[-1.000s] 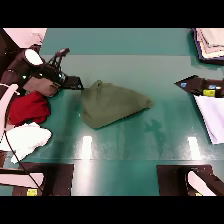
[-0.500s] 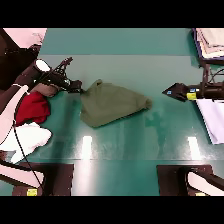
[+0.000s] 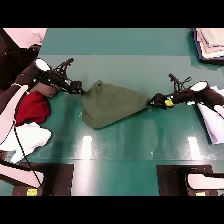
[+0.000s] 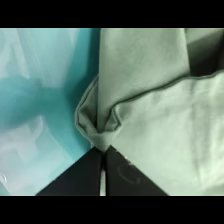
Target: Fold the shirts.
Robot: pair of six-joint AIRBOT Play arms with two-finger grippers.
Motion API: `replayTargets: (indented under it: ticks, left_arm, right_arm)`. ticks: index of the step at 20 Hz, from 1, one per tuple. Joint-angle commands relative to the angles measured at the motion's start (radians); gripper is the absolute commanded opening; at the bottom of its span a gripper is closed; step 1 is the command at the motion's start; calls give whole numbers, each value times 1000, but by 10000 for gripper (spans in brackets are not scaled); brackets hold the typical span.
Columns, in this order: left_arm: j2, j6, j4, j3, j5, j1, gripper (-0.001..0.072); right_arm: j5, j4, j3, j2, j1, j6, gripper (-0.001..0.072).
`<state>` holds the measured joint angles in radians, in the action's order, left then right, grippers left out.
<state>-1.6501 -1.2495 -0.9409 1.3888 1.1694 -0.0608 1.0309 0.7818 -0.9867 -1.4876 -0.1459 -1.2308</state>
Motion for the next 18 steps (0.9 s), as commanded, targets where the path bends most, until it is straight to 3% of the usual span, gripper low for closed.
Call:
replayTargets:
  ticks: [1,2,3,4,11,18]
  left_arm:
    - [16,2,2,35,25,1,25]
    - [24,2,2,46,24,1,25]
    - [33,1,2,58,26,1,25]
    - [42,1,3,64,25,1,25]
    - [332,1,-93,286,27,16,25]
    - [665,-1,-14,571,47,16,25]
  right_arm:
    - [-116,-4,-10,-28,-23,1,265]
    - [-119,-4,-20,-28,-23,1,199]
    - [-118,-2,-32,-28,-23,3,73]
    - [-114,-2,-52,-28,-23,6,19]
    - [-25,165,-365,275,66,-3,16]
    - [148,269,-664,598,148,-4,16]
